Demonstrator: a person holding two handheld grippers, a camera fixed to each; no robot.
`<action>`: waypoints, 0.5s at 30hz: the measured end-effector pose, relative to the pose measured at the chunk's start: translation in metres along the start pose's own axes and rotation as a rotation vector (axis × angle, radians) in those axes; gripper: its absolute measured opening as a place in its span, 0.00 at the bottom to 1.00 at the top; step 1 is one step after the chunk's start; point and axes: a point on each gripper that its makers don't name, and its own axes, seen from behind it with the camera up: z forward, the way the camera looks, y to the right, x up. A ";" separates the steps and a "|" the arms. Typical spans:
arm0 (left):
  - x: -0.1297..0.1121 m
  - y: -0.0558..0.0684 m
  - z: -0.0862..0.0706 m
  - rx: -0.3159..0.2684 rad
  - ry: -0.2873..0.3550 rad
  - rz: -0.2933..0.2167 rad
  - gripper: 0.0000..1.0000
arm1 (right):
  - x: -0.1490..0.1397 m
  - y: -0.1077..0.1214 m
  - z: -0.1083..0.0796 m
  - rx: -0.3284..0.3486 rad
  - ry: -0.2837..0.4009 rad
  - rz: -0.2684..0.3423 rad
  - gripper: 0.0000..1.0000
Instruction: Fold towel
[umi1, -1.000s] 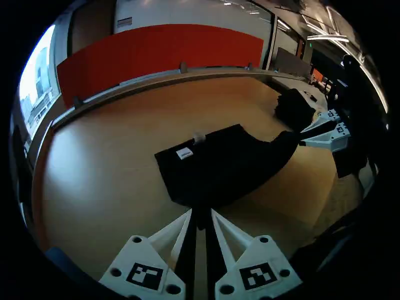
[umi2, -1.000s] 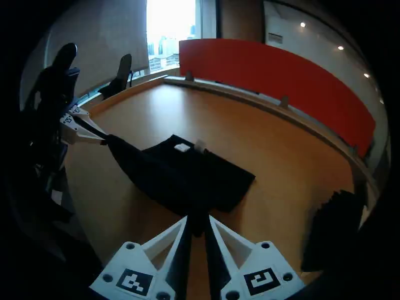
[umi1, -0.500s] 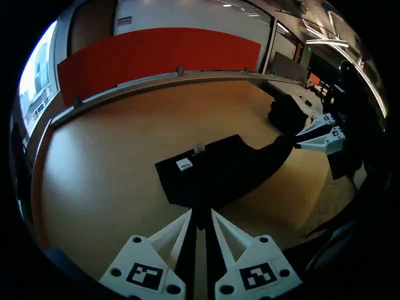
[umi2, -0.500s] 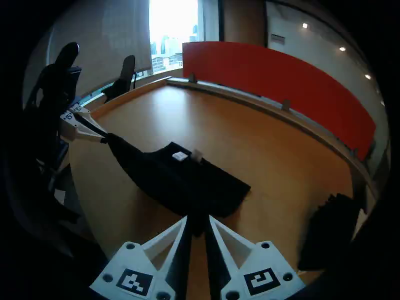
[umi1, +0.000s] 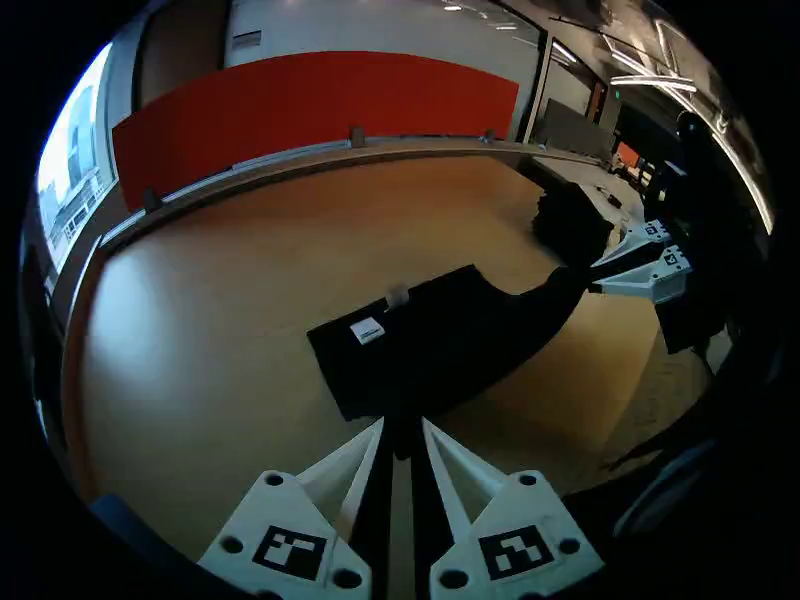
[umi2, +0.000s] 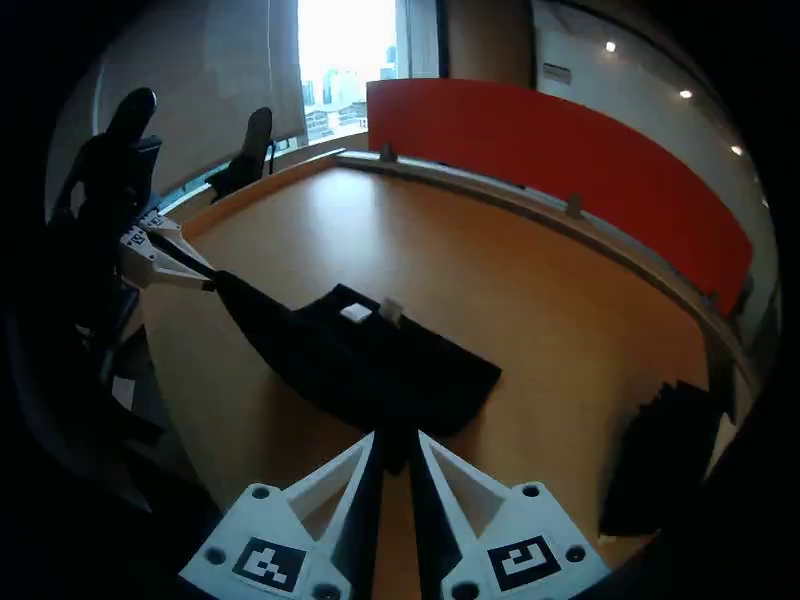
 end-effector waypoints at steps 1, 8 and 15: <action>0.001 0.000 0.001 -0.001 0.001 0.000 0.11 | 0.000 0.000 0.000 0.000 -0.001 -0.002 0.16; 0.005 -0.007 0.009 0.001 0.004 0.001 0.11 | 0.000 0.003 0.008 0.004 -0.006 0.004 0.16; 0.011 -0.019 0.026 0.010 0.010 -0.005 0.11 | 0.002 0.015 0.024 0.000 -0.014 0.004 0.16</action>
